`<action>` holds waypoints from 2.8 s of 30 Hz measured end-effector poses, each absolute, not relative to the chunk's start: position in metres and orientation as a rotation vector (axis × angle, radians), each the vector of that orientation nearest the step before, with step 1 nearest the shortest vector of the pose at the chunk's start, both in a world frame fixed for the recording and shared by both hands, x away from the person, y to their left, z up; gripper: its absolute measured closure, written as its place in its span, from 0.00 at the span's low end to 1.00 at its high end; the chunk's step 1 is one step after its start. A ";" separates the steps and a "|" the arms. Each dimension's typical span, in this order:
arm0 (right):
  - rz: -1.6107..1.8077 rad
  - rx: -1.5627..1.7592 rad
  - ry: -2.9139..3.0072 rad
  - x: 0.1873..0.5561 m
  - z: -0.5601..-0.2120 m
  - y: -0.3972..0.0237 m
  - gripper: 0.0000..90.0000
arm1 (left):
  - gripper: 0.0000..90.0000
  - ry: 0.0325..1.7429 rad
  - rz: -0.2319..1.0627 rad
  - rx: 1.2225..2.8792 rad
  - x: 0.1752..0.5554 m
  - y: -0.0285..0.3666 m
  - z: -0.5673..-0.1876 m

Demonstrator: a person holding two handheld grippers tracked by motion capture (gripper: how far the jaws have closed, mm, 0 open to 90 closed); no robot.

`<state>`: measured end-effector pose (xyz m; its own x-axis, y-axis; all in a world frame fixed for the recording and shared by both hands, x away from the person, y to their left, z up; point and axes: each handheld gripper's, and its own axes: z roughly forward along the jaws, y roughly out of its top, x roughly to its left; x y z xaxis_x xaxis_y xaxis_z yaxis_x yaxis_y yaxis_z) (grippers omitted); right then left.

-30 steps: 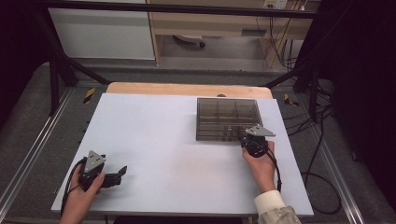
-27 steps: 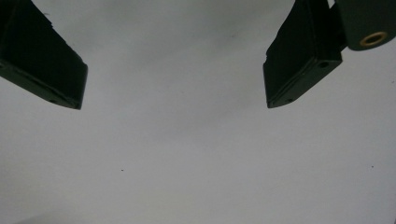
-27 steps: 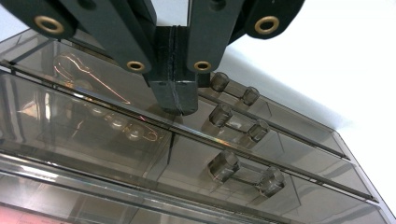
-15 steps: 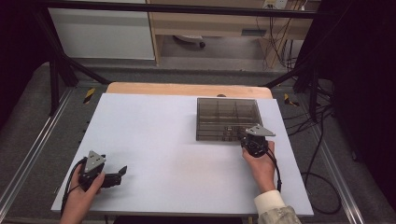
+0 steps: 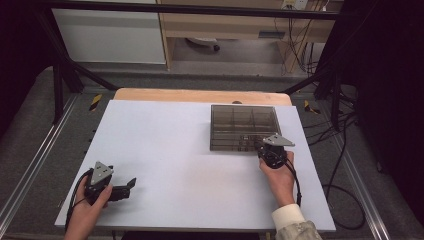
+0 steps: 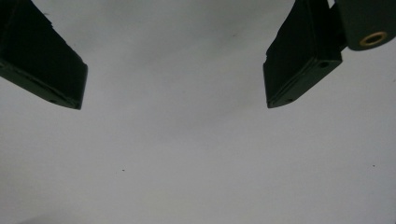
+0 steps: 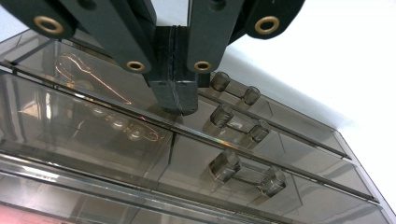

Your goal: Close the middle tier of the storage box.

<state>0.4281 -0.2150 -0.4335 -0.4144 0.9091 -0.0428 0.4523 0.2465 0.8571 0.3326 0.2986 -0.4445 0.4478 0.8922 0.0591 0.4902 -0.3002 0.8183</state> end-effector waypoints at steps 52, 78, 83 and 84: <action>1.164 1.219 1.966 0.405 -0.423 -0.213 0.83 | 0.07 1.158 0.671 1.949 0.332 0.298 -0.445; 1.191 1.210 1.991 0.401 -0.419 -0.206 0.70 | 0.07 1.158 0.671 1.950 0.332 0.298 -0.445; 1.192 1.209 2.003 0.400 -0.418 -0.204 0.66 | 0.07 1.157 0.670 1.953 0.333 0.298 -0.445; 1.191 1.210 2.005 0.400 -0.418 -0.203 0.64 | 0.07 1.156 0.669 1.952 0.333 0.298 -0.445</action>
<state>0.4005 -0.2035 -0.4181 -0.4737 0.8805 0.0150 0.4341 0.2187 0.8739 0.3326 0.2981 -0.4450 0.4534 0.8894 0.0574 0.4932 -0.3040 0.8151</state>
